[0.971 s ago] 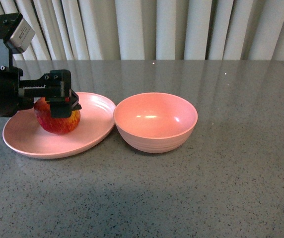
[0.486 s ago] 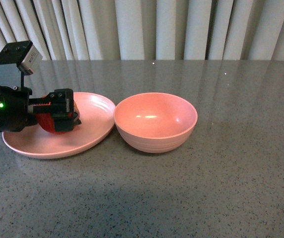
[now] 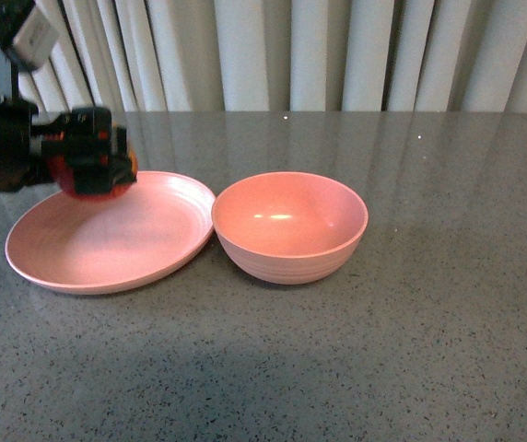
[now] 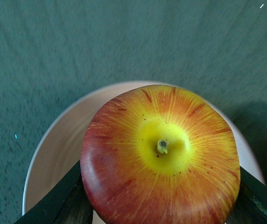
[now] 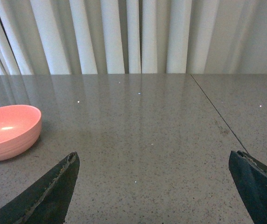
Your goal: Move apple from plate to bowl
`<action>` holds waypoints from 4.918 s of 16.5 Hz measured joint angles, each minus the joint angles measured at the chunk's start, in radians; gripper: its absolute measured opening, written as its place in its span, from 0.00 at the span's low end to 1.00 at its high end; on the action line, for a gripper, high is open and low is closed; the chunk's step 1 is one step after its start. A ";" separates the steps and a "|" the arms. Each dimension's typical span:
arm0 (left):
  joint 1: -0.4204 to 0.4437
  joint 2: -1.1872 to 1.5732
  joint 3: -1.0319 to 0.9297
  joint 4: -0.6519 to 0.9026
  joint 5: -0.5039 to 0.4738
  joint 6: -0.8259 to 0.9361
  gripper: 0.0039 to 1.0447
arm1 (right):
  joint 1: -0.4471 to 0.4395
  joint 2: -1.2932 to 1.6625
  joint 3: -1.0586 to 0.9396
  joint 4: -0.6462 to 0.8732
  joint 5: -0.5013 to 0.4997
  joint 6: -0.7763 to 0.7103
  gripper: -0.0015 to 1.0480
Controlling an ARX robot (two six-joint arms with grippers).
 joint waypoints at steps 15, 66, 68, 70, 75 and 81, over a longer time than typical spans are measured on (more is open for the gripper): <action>-0.380 0.140 0.171 -0.086 -0.051 0.004 0.63 | 0.000 0.000 0.000 0.000 0.000 0.000 0.94; 0.158 -1.210 -0.830 0.113 -0.043 0.034 0.01 | 0.000 0.000 0.000 0.000 0.000 0.000 0.94; 0.158 -1.242 -0.858 0.113 -0.043 0.034 0.01 | 0.000 0.000 0.000 0.000 0.000 0.000 0.94; 0.158 -1.304 -0.858 0.064 -0.043 0.034 0.01 | 0.000 0.000 0.000 0.000 0.000 0.000 0.94; 0.158 -1.412 -0.858 -0.043 -0.043 0.034 0.01 | 0.000 0.000 0.000 0.000 0.000 0.000 0.94; 0.158 -1.635 -0.857 -0.275 -0.043 0.034 0.01 | 0.000 0.000 0.000 0.000 0.000 0.000 0.94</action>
